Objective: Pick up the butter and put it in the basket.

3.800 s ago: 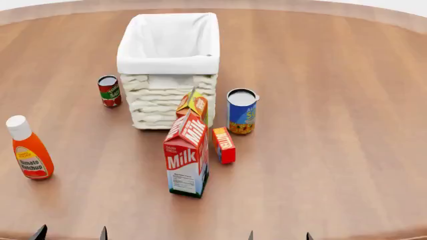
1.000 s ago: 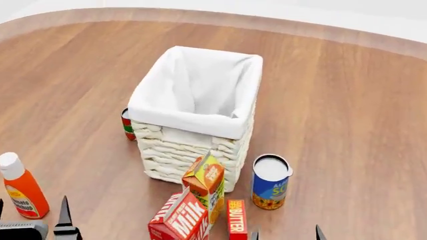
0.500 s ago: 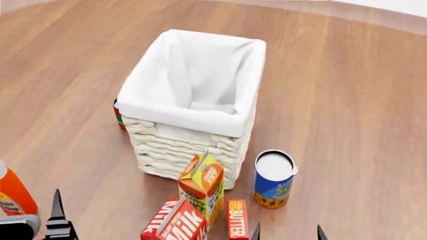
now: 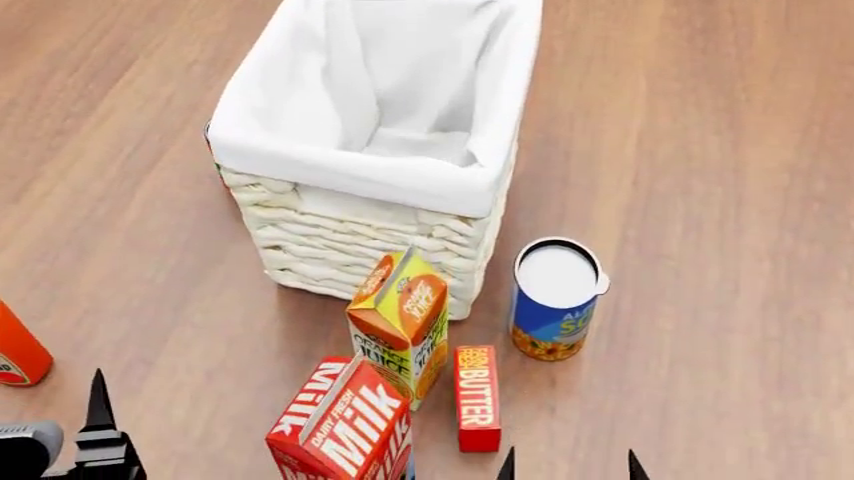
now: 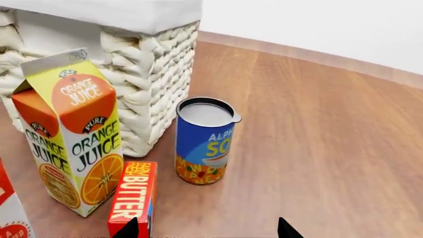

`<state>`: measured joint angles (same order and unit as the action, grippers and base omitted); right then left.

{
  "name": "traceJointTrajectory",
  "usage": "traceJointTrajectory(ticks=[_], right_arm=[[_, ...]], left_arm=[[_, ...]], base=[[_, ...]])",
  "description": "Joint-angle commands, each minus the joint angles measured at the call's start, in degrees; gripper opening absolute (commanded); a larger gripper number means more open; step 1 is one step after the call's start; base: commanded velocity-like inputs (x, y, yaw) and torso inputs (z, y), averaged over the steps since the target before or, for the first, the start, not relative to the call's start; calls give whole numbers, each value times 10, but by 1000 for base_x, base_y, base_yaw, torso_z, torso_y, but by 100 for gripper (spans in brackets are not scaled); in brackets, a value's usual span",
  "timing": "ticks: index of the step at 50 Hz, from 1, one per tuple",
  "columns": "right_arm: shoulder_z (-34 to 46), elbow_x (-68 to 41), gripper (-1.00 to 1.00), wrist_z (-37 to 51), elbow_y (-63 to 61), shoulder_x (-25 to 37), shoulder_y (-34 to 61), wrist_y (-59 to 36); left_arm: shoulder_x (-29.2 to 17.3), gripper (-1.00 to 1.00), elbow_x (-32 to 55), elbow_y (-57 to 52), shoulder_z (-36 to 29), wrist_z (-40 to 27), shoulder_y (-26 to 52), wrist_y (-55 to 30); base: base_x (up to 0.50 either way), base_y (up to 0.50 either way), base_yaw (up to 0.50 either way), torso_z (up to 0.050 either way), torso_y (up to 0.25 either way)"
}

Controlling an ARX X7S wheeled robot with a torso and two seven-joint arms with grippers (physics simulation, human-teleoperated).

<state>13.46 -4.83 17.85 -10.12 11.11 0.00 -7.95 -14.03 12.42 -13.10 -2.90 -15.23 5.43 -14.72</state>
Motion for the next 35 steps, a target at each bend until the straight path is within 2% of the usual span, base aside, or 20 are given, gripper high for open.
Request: traceJointTrajectory(ticks=[1,8,14,27,35], right_arm=[[12,3,100,-23,36,-17,22,17],[26,-10,100,-44,43,-14,25,19],[29,-38,100,-75,74,-15,25,76],[44,-37,100,-81,92,-15,31,87],[38,-47,100,-82,122,-18,32,128]], left_arm=[[9,100,-1,-1,16,9,-1,0],[6,100,1,-7,16,7,-5,-4],[4,100,4,-11,16,5,-7,-6],[0,100,5,-19,12,1,-15,-8],[-2,100,4,-20,8,1,-17,-5]], base=[[0,0,0,0,0],[0,0,0,0,0],[0,0,0,0,0],[0,0,0,0,0],[0,0,0,0,0]])
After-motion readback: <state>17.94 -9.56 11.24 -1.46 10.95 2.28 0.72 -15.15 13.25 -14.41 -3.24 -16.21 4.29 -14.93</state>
